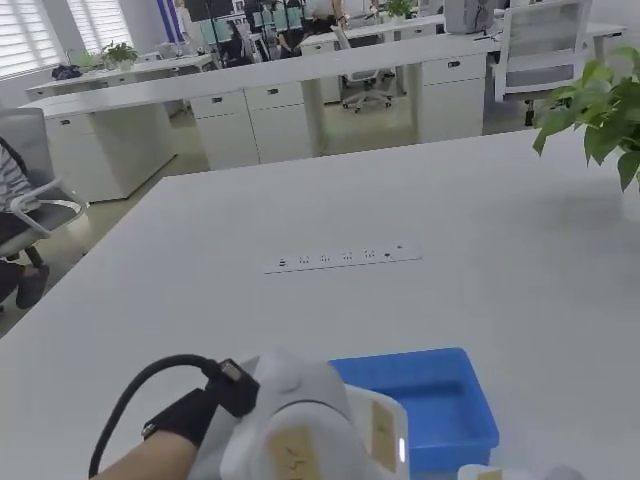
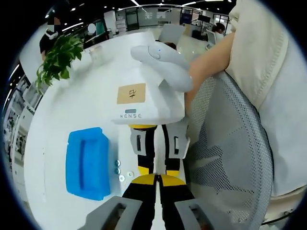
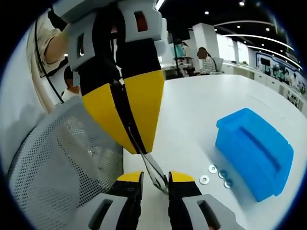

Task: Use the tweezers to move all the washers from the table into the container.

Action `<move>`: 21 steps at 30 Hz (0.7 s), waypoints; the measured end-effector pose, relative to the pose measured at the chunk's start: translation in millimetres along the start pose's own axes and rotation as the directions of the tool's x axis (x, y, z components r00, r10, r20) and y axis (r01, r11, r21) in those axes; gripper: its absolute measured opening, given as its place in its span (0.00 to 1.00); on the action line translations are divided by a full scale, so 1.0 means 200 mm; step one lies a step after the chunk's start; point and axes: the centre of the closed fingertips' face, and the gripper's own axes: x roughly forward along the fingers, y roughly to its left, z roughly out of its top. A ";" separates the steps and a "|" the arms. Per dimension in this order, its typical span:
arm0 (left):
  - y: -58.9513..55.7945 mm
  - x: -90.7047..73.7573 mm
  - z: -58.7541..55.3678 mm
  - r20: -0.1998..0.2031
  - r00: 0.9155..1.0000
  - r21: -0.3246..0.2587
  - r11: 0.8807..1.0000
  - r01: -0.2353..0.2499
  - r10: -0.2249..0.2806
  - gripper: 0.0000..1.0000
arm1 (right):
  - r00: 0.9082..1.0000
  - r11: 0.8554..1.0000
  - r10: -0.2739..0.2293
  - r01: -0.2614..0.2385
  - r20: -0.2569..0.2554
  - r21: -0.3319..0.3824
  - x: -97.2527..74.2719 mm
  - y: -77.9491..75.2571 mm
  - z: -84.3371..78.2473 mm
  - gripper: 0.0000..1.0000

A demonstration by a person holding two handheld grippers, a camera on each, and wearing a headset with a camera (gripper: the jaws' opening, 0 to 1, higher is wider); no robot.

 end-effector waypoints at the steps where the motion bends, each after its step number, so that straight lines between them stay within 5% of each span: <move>1: 0.00 0.00 0.00 0.000 1.000 0.001 1.000 -0.001 0.001 0.00 | 1.000 0.999 -0.001 0.001 -0.002 -0.035 0.00 0.00 0.01 0.19; 5: 0.01 0.00 0.00 0.005 1.000 0.002 1.000 -0.004 0.004 0.00 | 1.000 0.996 -0.019 0.020 0.017 -0.091 0.00 0.01 0.04 0.18; 13: 0.03 0.02 0.00 0.048 0.999 -0.043 0.999 -0.020 0.022 0.00 | 0.999 0.997 -0.033 0.035 0.036 -0.066 -0.01 -0.04 0.05 0.06; 18: 0.05 0.04 -0.03 0.111 0.992 -0.133 0.990 -0.040 0.055 0.00 | 0.999 0.996 -0.037 0.039 0.029 -0.085 -0.02 -0.05 0.05 0.04; 21: 0.05 0.01 -0.01 0.199 0.975 -0.220 0.974 -0.050 0.095 0.02 | 0.999 0.996 -0.033 0.035 0.032 -0.076 -0.02 -0.05 0.05 0.04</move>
